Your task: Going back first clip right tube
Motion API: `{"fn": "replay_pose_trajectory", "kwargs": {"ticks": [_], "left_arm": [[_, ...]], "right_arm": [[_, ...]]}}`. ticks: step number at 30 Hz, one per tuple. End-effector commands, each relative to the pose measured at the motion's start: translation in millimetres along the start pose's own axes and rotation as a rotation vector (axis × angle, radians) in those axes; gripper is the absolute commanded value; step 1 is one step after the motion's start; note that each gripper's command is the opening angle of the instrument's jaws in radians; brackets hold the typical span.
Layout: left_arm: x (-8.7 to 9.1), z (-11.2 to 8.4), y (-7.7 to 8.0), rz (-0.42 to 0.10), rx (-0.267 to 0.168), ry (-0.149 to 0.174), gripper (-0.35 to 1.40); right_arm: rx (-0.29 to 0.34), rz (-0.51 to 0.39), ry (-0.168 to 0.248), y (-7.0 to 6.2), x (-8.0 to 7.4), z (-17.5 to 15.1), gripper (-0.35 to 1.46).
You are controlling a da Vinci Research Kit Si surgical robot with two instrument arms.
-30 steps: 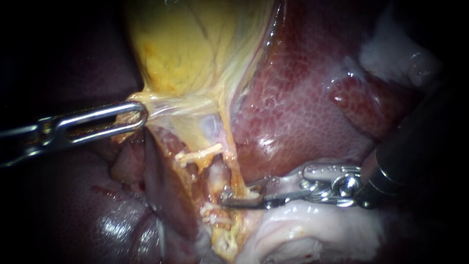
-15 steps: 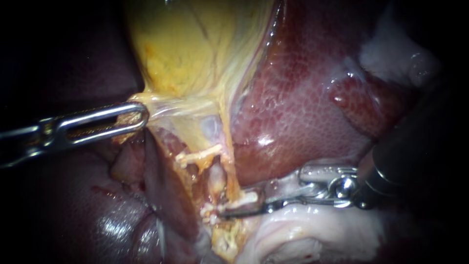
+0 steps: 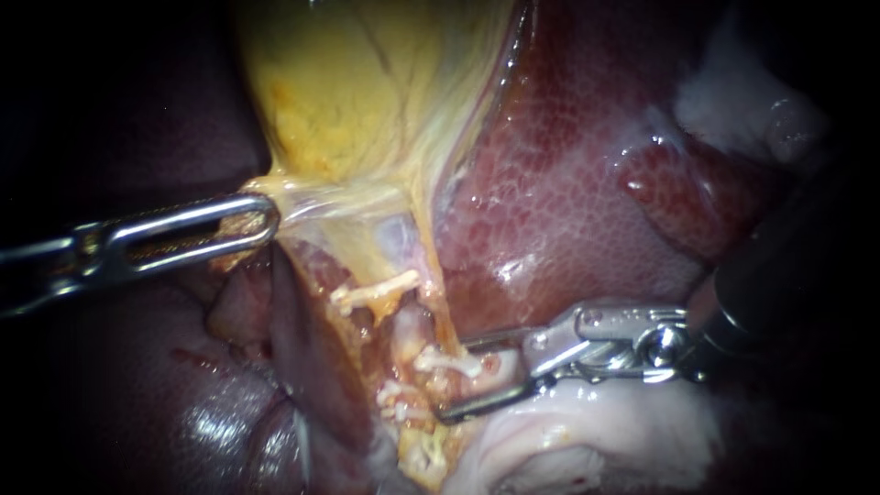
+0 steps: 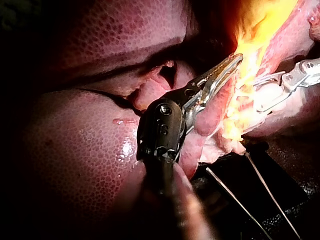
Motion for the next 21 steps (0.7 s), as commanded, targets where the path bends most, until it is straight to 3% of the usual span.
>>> {"fn": "replay_pose_trajectory", "kwargs": {"ticks": [1,5,8,14,17,21], "left_arm": [[0.0,0.0,0.0,0.0,0.001,0.0,-0.35],[0.0,0.0,0.0,0.0,0.001,0.0,-0.35],[0.1,0.0,0.0,0.001,0.001,0.0,-0.35],[0.3,0.2,0.0,0.001,-0.001,-0.001,-0.35],[0.5,0.4,0.0,0.002,-0.002,-0.003,-0.35],[0.9,0.8,0.0,0.004,-0.007,-0.007,-0.35]], "right_arm": [[-0.01,-0.004,0.004,0.0,0.5,-0.9,0.6],[-0.034,-0.032,0.025,-0.1,3.1,-5.1,0.6],[-0.035,-0.054,0.065,-0.8,5.6,-7.9,0.6],[-0.022,-0.097,0.159,-3.6,11.1,-11.6,0.6],[-0.025,-0.109,0.169,-4.7,12.5,-12.4,0.6],[-0.024,-0.109,0.175,-5.1,12.4,-12.4,0.6]]}}
